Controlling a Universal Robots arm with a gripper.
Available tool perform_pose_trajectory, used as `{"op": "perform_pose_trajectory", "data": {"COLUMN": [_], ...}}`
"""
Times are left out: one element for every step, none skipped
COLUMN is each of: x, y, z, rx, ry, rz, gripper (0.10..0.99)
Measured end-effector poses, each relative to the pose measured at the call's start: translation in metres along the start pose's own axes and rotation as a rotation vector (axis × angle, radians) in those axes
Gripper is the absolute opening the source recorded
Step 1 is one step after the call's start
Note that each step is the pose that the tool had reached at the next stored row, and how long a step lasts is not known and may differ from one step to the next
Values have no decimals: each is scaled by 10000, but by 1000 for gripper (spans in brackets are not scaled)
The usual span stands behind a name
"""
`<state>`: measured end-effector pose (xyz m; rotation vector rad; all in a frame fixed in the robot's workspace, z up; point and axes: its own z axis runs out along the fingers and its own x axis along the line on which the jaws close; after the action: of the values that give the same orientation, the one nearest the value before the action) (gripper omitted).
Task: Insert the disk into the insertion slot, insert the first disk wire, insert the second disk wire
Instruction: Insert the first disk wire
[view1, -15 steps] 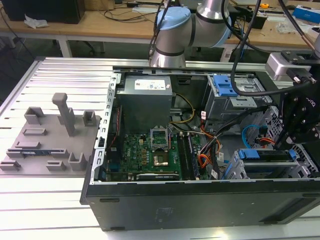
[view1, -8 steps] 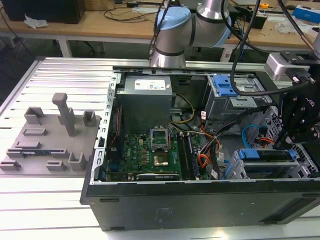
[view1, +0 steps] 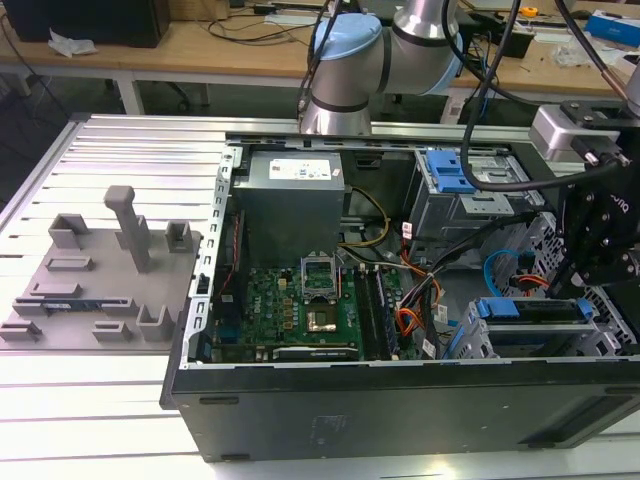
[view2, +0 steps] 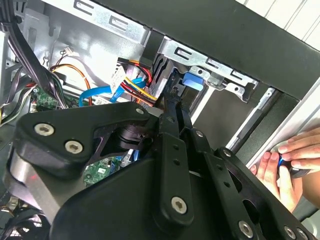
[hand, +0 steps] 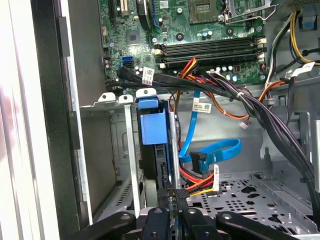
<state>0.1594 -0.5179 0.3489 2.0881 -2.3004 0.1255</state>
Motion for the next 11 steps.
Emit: {"op": "perform_pose_trajectory", "data": {"x": [0, 0, 0, -1, -1, -1, -1, -1, -1, -2, -2], "y": [-1, -1, -1, -1, -1, -1, -1, -1, -1, -1, 0], "z": [0, 0, 0, 1, 1, 2, 5, 8, 10, 12, 14], "rx": [0, 0, 0, 0, 0, 0, 0, 0, 0, 0, 0], "ry": [0, 0, 0, 1, 1, 0, 0, 0, 0, 0, 0], "rz": [0, 0, 0, 0, 0, 0, 0, 0, 0, 0, 0], "gripper": [165, 165, 165, 165, 165, 165, 165, 165, 165, 165, 165]}}
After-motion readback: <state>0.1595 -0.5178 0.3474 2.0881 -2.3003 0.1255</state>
